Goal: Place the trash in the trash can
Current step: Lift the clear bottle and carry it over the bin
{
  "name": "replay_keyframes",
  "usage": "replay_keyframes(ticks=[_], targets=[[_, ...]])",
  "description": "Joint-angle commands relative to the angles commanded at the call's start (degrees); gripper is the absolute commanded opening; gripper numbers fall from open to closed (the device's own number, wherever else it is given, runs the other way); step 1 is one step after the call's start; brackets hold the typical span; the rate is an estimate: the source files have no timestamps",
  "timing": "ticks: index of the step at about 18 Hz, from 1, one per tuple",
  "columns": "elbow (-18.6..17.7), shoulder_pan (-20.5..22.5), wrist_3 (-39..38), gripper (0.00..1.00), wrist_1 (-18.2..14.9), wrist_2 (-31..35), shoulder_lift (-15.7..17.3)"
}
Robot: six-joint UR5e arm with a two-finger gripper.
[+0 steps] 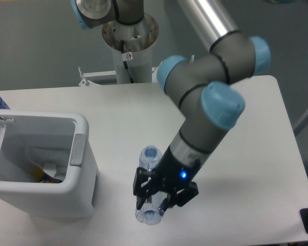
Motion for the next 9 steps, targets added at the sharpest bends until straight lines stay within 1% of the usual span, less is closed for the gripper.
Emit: replay_keyframes(ticks=[2,5,9], targets=[[0.0,0.79,0.09,0.28,0.26,-2.9,1.58],[0.0,1.06,-0.09,0.27,2.54,-6.94,3.43],[0.0,0.97,-0.26,0.27,4.13,-12.66,5.63]])
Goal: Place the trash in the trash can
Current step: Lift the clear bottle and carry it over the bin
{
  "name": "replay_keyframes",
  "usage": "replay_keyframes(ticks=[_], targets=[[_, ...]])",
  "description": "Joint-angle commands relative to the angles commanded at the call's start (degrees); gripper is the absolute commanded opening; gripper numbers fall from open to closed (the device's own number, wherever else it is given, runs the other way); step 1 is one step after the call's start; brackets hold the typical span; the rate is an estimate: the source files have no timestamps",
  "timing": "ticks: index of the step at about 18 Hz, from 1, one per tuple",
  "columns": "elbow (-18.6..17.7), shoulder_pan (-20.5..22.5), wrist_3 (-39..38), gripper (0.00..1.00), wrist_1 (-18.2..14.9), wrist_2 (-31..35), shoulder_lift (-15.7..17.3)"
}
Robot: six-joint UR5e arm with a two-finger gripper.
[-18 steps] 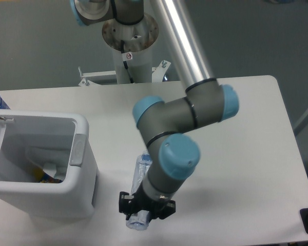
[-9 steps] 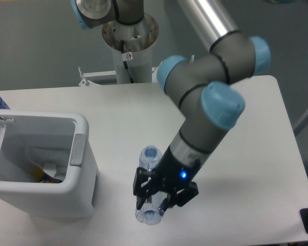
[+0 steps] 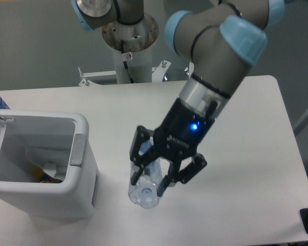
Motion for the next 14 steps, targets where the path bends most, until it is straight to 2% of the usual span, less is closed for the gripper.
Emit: replay_keyframes(ticks=[6,10,14], targets=[[0.35,-0.44,-0.52,0.27,0.97,-8.7,1.68],[1.49,-0.79,-3.69,0.27,1.15,-9.24,1.06],[2.55,-2.9,-7.28,0.27,1.41,-9.24,1.15]])
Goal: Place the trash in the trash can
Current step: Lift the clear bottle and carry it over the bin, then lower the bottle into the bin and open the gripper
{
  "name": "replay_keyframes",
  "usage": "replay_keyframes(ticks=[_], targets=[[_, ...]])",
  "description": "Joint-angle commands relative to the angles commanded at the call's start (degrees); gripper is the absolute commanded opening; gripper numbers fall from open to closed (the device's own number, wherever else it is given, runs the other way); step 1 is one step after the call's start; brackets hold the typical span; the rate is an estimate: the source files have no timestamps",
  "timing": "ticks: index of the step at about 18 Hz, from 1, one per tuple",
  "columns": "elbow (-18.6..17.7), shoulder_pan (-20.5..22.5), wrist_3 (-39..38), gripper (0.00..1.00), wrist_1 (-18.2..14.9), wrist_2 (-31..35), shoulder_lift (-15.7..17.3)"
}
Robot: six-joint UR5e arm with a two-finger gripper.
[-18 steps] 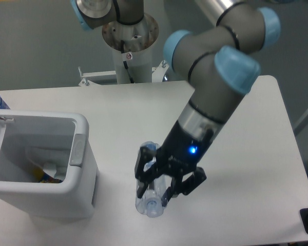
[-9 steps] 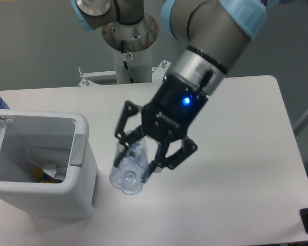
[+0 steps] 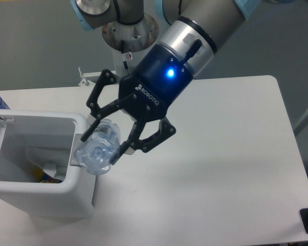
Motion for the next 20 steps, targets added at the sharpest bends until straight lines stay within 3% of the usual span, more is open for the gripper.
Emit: replay_keyframes(ticks=[9,12,16,17,18,20], targets=[[-0.09,-6.06,-0.89,0.28,0.35,0.0,-0.17],[-0.96,-7.99,-1.15,0.28,4.47,0.44,-1.31],[-1.31,-9.14,-0.37,0.3,5.01,0.7,-2.81],[-1.4,-9.14,-0.19,0.37,5.79,0.7,-3.16],[-1.58,-9.23,-0.1,0.57,7.02,0.7,-3.43],[-2.8,-9.15,-0.1,0.84,9.04,0.7,-3.34]])
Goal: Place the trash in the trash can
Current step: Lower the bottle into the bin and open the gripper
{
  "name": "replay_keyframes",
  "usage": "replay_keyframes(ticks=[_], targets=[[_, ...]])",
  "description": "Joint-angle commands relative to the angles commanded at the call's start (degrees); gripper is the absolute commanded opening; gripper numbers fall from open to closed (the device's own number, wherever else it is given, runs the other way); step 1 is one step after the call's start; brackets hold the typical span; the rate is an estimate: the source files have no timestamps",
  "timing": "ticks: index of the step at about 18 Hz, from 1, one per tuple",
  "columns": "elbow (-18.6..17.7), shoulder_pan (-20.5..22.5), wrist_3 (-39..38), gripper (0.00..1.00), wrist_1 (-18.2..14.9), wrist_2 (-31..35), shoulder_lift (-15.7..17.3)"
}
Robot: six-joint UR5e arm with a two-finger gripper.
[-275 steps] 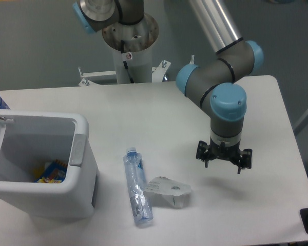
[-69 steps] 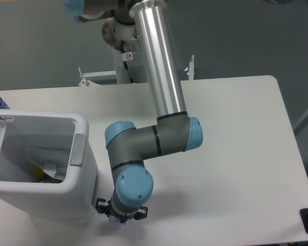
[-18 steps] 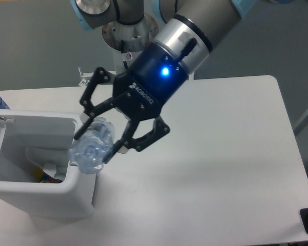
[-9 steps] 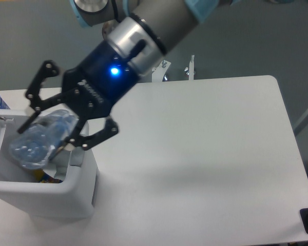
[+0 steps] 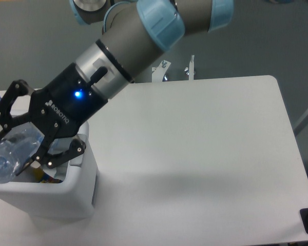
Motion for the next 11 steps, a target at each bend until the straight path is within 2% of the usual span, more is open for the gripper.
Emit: replay_keyframes(ticks=[1,5,7,11], targets=[[-0.62,0.0,0.0,0.99,0.18,0.0,0.26],[-4.57,0.52,0.61,1.0,0.36,0.0,2.37],[-5.98,2.1,0.7,1.0,0.36,0.0,3.6],[-6.42,6.67,0.7,1.0,0.36,0.0,4.22]])
